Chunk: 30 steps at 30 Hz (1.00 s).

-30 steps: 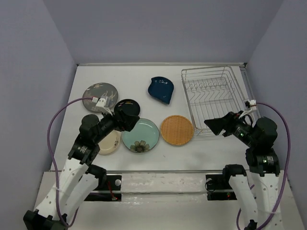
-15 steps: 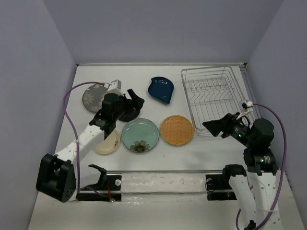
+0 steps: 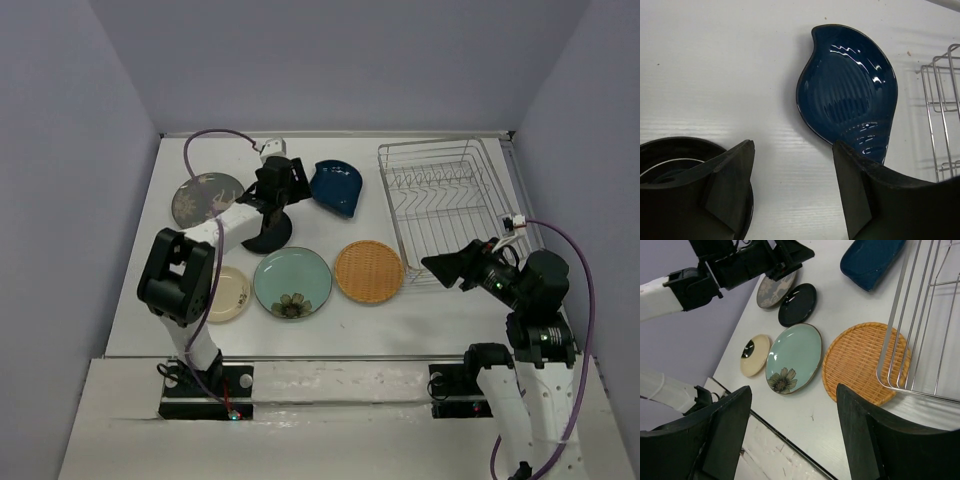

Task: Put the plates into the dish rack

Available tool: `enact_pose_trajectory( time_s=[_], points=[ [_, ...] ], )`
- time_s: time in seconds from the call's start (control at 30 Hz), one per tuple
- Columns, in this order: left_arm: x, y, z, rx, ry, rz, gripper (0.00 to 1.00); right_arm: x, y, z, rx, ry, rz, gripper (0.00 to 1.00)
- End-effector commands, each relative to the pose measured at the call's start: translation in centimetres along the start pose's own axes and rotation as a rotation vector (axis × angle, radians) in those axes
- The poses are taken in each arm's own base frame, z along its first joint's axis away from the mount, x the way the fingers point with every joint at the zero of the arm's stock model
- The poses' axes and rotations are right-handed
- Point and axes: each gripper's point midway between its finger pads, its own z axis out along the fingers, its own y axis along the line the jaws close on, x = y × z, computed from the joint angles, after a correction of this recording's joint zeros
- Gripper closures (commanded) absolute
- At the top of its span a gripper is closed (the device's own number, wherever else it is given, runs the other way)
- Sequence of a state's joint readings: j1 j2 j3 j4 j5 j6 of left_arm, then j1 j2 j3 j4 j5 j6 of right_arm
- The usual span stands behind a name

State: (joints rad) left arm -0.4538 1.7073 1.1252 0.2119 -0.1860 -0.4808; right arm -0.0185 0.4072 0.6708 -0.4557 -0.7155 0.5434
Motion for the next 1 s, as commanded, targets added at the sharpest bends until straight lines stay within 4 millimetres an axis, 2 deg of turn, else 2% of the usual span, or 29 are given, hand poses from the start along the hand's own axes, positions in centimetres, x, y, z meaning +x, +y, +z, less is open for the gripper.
enact_pose_trajectory(
  time_s=[0.0, 0.07, 0.1, 0.13, 0.17, 0.2, 0.23, 0.27, 0.3, 0.37, 0.63, 0.77, 0.9, 0.97],
  points=[
    [-1.8, -2.7, 2.1, -0.001, -0.030, 0.077, 0.27, -0.5, 0.5, 0.2, -0.033, -0.015, -0.030, 0.26],
    [-1.2, -2.9, 3.2, -0.013, -0.005, 0.095, 0.28, -0.4, 0.5, 0.2, -0.035, -0.011, -0.028, 0.27],
    [-0.9, -3.3, 4.4, -0.015, 0.004, 0.105, 0.28, -0.3, 0.5, 0.2, -0.038, -0.009, -0.028, 0.27],
    [0.6, -2.7, 5.5, -0.033, 0.046, 0.120, 0.29, -0.3, 0.4, 0.2, -0.037, -0.007, -0.024, 0.27],
    [1.0, -2.6, 6.2, -0.041, 0.061, 0.126, 0.30, -0.2, 0.4, 0.2, -0.037, -0.005, -0.023, 0.27],
    [0.1, -3.3, 6.6, -0.032, 0.047, 0.123, 0.30, -0.2, 0.3, 0.2, -0.037, -0.004, -0.025, 0.27],
    [1.6, -2.8, 7.6, -0.049, 0.084, 0.136, 0.31, -0.1, 0.3, 0.3, -0.036, -0.003, -0.023, 0.27],
    [1.9, -2.7, 8.1, -0.059, 0.093, 0.140, 0.31, -0.1, 0.2, 0.3, -0.035, -0.002, -0.021, 0.27],
    [1.1, -3.2, 8.4, -0.056, 0.081, 0.139, 0.32, 0.0, 0.2, 0.3, -0.036, 0.003, -0.019, 0.27],
    [2.2, -2.5, 9.4, -0.085, 0.105, 0.149, 0.32, 0.0, 0.1, 0.4, -0.034, 0.003, -0.021, 0.27],
    [3.8, -1.8, 11.0, -0.109, 0.120, 0.147, 0.34, 0.1, -0.2, 0.6, -0.030, 0.006, -0.012, 0.27],
    [5.6, -2.2, 12.1, -0.073, 0.160, 0.129, 0.45, 0.0, -0.3, 0.8, -0.028, 0.010, -0.007, 0.27],
    [6.0, -2.1, 12.6, -0.060, 0.156, 0.110, 0.55, 0.1, -0.4, 0.9, -0.026, 0.015, 0.004, 0.27],
    [5.3, -2.4, 12.6, -0.032, 0.133, 0.082, 0.72, 0.1, -0.5, 1.0, -0.027, 0.020, 0.012, 0.27]
  ],
)
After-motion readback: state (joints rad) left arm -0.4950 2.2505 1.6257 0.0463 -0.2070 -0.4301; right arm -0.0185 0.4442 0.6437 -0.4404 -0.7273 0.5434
